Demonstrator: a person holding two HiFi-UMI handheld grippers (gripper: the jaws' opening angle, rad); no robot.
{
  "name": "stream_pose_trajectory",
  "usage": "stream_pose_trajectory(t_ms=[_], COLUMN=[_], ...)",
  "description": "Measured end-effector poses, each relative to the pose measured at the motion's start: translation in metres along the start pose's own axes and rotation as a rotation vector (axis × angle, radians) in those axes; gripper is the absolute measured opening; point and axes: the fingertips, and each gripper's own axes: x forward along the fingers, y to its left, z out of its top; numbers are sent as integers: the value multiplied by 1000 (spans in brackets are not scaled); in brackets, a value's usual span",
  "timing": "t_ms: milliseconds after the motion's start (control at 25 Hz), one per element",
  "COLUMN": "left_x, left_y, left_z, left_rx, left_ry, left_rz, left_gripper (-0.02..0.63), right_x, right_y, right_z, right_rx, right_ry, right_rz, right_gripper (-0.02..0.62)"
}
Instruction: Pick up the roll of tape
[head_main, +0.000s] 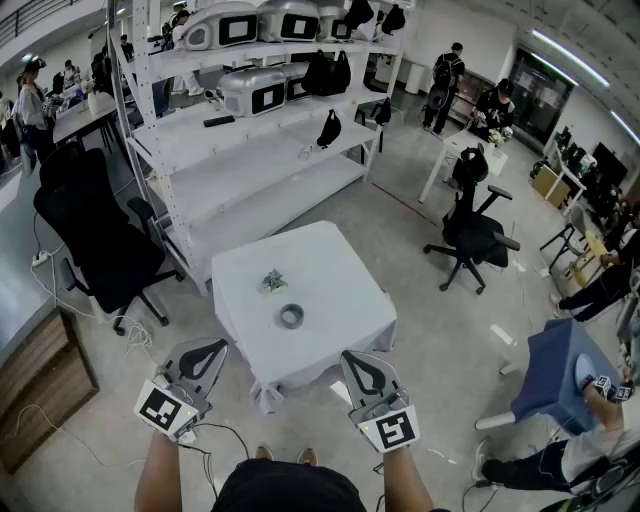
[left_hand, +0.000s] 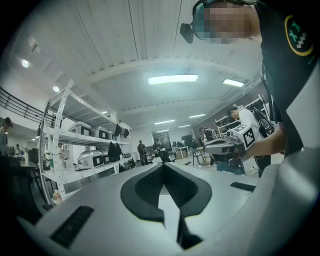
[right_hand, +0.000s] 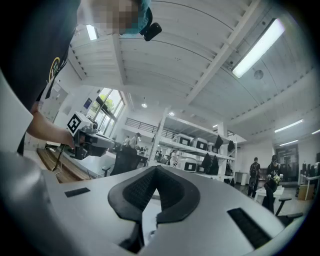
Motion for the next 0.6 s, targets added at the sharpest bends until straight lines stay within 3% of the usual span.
stream_pose_trajectory(t_ms=[160,600], left_x=[-5,-4], left_y=[7,4], left_z=[-10,-6], left_rx=[30,11], left_ry=[8,6], left_rz=[14,12], left_gripper=[17,17], right_x=[1,-1], right_y=[2,3], right_z=[-2,-4], right_rx=[-3,16], right_ry=[-1,10], right_rz=[-1,3], right_gripper=[18,20])
